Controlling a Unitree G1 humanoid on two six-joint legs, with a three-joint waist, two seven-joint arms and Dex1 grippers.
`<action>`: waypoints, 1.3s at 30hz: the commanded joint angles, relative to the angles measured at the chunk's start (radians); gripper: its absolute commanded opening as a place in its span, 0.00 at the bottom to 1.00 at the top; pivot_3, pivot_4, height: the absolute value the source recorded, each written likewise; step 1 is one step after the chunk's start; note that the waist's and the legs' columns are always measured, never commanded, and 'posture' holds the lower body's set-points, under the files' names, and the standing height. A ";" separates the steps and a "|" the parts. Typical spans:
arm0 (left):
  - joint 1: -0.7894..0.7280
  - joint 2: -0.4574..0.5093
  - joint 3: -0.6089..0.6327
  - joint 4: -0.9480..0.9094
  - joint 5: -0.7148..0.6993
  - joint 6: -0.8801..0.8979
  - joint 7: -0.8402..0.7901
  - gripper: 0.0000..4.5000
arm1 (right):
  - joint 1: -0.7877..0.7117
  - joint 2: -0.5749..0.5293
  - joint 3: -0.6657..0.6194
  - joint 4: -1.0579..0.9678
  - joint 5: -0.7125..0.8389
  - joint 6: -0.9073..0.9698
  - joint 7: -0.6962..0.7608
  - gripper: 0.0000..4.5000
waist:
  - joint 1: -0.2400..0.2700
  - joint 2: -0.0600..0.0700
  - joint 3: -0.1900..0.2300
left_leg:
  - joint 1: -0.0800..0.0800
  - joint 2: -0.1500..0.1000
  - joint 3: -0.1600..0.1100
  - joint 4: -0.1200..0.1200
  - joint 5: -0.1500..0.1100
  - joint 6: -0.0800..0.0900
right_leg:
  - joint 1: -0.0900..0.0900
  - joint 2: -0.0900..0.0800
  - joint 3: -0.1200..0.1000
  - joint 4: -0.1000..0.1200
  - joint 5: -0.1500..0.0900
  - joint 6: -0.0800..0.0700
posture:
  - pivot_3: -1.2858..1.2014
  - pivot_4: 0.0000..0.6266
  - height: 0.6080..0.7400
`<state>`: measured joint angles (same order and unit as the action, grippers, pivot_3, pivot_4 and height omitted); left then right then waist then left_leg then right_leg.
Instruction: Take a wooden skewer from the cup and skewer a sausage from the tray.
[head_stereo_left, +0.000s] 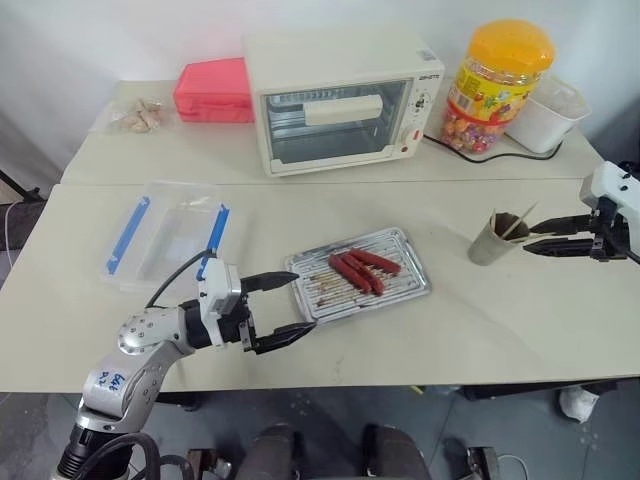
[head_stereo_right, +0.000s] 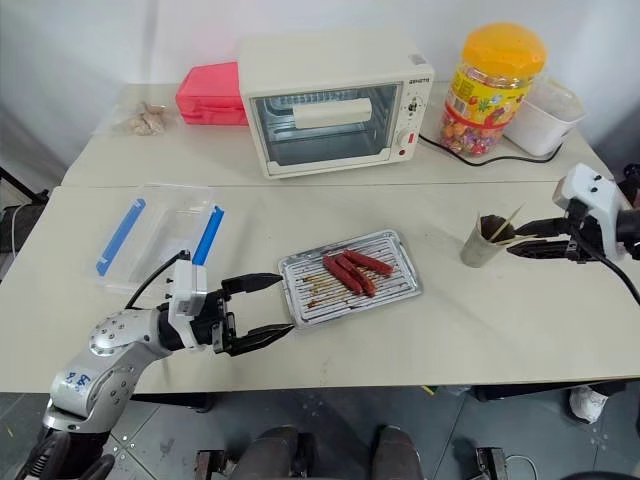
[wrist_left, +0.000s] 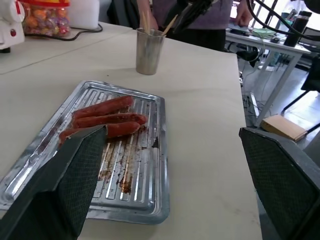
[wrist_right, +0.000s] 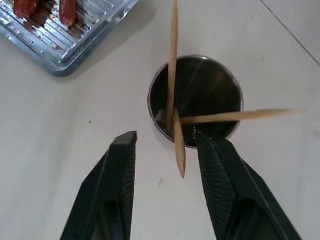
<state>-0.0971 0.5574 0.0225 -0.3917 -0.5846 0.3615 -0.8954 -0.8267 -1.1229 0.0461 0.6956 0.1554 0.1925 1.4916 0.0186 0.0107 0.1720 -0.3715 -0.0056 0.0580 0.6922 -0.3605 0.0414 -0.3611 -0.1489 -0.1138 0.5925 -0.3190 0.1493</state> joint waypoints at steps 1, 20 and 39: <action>0.005 0.000 0.010 -0.046 -0.008 -0.011 0.005 1.00 | -0.035 -0.001 -0.006 0.025 -0.019 -0.026 0.017 0.40 | 0.001 0.000 0.000 | 0.000 0.000 0.000 0.000 0.000 0.000 | 0.000 0.000 0.000 0.000 0.000 0.000 | 0.52 0.24 1.00; 0.016 -0.002 0.005 -0.048 0.006 -0.026 0.014 1.00 | -0.106 0.025 0.009 0.096 -0.079 -0.064 0.041 0.09 | -0.002 0.001 0.000 | 0.000 0.000 0.000 0.000 0.000 0.000 | 0.000 0.000 0.000 0.000 0.000 0.000 | 0.52 0.24 1.00; 0.006 -0.023 -0.006 -0.026 0.024 -0.049 0.019 1.00 | -0.154 0.012 0.003 0.121 -0.083 -0.032 0.084 0.00 | -0.001 0.001 0.001 | 0.000 0.000 0.000 0.000 0.000 0.000 | 0.000 0.000 0.000 0.000 0.000 0.000 | 0.52 0.24 1.00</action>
<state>-0.0888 0.5411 0.0190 -0.3932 -0.5616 0.3345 -0.8764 -0.9409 -1.0885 0.0708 0.8168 0.0600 0.1522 1.5312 0.0175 0.0116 0.1726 -0.3716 -0.0056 0.0577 0.6924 -0.3605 0.0413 -0.3610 -0.1488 -0.1139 0.5926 -0.3191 0.1493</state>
